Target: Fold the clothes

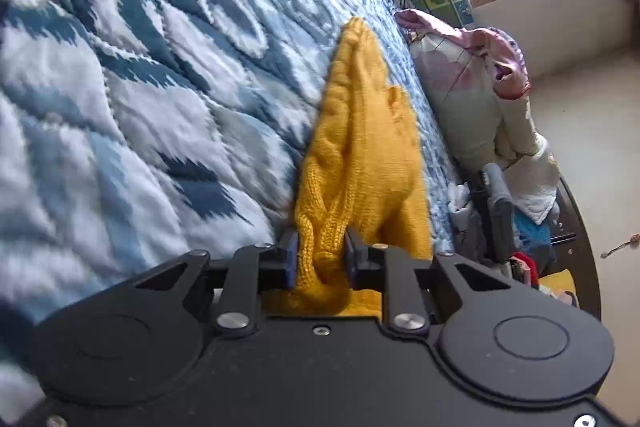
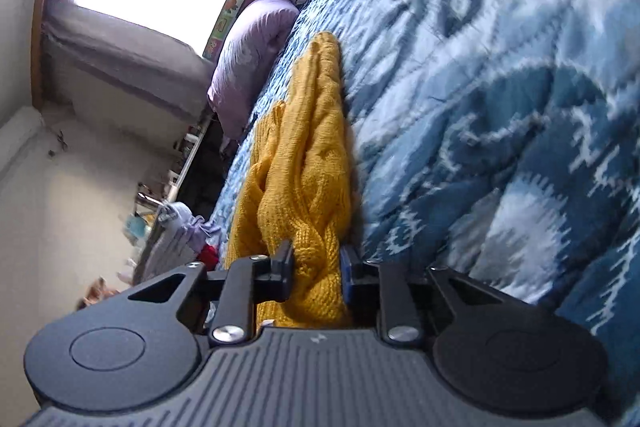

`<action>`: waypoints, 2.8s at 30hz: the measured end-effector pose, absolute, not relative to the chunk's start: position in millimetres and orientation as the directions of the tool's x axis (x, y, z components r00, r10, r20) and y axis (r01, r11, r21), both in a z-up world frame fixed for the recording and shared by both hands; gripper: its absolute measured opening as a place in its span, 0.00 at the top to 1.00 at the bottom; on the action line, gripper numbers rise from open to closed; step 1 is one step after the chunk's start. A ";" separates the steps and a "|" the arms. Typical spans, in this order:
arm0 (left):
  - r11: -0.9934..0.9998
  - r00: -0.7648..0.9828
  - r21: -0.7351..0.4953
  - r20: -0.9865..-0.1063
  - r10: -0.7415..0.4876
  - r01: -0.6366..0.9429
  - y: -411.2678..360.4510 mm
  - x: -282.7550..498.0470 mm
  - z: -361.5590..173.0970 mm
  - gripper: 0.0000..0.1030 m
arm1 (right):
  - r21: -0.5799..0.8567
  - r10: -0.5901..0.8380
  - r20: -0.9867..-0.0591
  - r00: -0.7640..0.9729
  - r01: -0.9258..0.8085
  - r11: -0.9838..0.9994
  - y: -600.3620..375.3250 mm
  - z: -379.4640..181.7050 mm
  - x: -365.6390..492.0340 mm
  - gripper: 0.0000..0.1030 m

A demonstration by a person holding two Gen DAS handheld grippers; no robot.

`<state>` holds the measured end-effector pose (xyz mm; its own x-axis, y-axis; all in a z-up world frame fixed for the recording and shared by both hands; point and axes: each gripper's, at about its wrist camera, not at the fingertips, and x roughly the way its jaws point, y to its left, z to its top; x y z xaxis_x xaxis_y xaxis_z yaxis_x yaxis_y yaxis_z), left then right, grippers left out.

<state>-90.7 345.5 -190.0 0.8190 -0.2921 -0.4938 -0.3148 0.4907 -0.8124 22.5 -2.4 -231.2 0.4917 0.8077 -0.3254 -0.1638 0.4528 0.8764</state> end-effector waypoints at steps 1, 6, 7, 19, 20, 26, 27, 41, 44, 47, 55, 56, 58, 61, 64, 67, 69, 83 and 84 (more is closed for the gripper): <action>0.484 0.824 -0.820 -0.482 -0.298 -0.305 340.0 -98.3 -183.3 0.81 | 0.874 0.808 -0.322 0.493 -0.173 0.454 -6.7 -222.4 18.1 0.77; 0.506 0.784 -0.781 -0.552 -0.284 -0.366 325.3 -128.5 -187.9 0.72 | 0.828 0.807 -0.396 0.438 -0.210 0.520 -24.6 -197.8 -5.3 0.72; 0.508 0.775 -0.775 -0.564 -0.285 -0.377 327.6 -130.1 -190.1 0.69 | 0.794 0.790 -0.449 0.418 -0.221 0.567 -22.2 -200.9 -8.6 0.68; 0.996 0.820 0.023 -0.570 -0.058 0.086 259.2 -163.3 -116.3 0.39 | 0.194 0.658 -0.481 0.580 -0.661 0.725 -25.0 -125.6 -71.2 0.53; 0.980 0.823 0.146 -0.568 -0.027 0.133 247.8 -166.8 -120.3 0.39 | 0.075 0.637 -0.483 0.601 -0.696 0.714 -20.7 -124.3 -81.4 0.51; 0.765 0.813 0.538 -0.582 0.034 0.353 213.5 -170.6 -160.3 0.35 | -0.392 0.531 -0.512 0.675 -0.734 0.555 0.7 -147.1 -123.5 0.44; 0.732 0.813 0.573 -0.580 0.045 0.368 212.4 -170.8 -168.6 0.35 | -0.433 0.518 -0.517 0.682 -0.730 0.529 3.9 -153.2 -127.6 0.44; 0.361 0.929 0.871 -0.369 0.030 0.334 212.5 -166.5 -229.5 0.29 | -0.699 0.524 -0.384 0.760 -0.610 0.372 27.0 -203.3 -136.9 0.33; 0.322 0.950 0.900 -0.313 0.006 0.295 214.7 -166.3 -229.6 0.30 | -0.758 0.549 -0.311 0.776 -0.551 0.350 29.2 -203.4 -141.1 0.36; 0.294 0.963 0.919 -0.269 -0.019 0.262 217.1 -167.5 -233.4 0.30 | -0.773 0.567 -0.261 0.781 -0.521 0.362 29.6 -198.8 -137.7 0.37; 0.281 0.979 0.938 -0.204 -0.029 0.204 221.1 -149.0 -238.2 0.48 | -0.792 0.603 -0.290 0.743 -0.540 0.285 37.4 -210.3 -124.9 0.50; 0.294 0.978 0.934 -0.205 -0.029 0.205 220.7 -148.0 -237.6 0.51 | -0.788 0.608 -0.291 0.738 -0.545 0.285 39.1 -210.6 -123.5 0.55; 0.324 0.975 0.921 -0.219 -0.025 0.215 217.5 -148.4 -235.2 0.64 | -0.760 0.615 -0.319 0.721 -0.582 0.290 40.3 -208.5 -119.2 0.66; 0.333 0.972 0.916 -0.235 -0.009 0.225 211.9 -154.6 -230.4 0.70 | -0.723 0.622 -0.348 0.701 -0.623 0.297 40.6 -198.8 -120.2 0.72; 0.358 0.969 0.904 -0.247 -0.007 0.233 208.1 -169.6 -216.8 0.70 | -0.707 0.627 -0.360 0.691 -0.640 0.301 36.9 -185.7 -132.8 0.73; 0.357 0.965 0.899 -0.262 -0.022 0.252 202.2 -191.5 -201.6 0.69 | -0.682 0.632 -0.381 0.675 -0.666 0.301 28.7 -172.1 -152.0 0.73; 0.389 0.960 0.881 -0.277 -0.038 0.269 199.5 -206.1 -185.8 0.68 | -0.668 0.640 -0.376 0.670 -0.675 0.314 22.4 -159.7 -165.5 0.73; 0.953 0.947 0.169 -0.249 -0.204 0.250 268.6 -140.2 -73.5 0.66 | -0.197 0.721 -0.251 0.646 -0.763 0.616 -6.1 -55.7 -85.8 0.69; 0.962 0.944 0.104 -0.248 -0.219 0.251 274.8 -130.6 -74.8 0.66 | -0.140 0.723 -0.249 0.644 -0.763 0.631 -4.8 -55.2 -72.5 0.69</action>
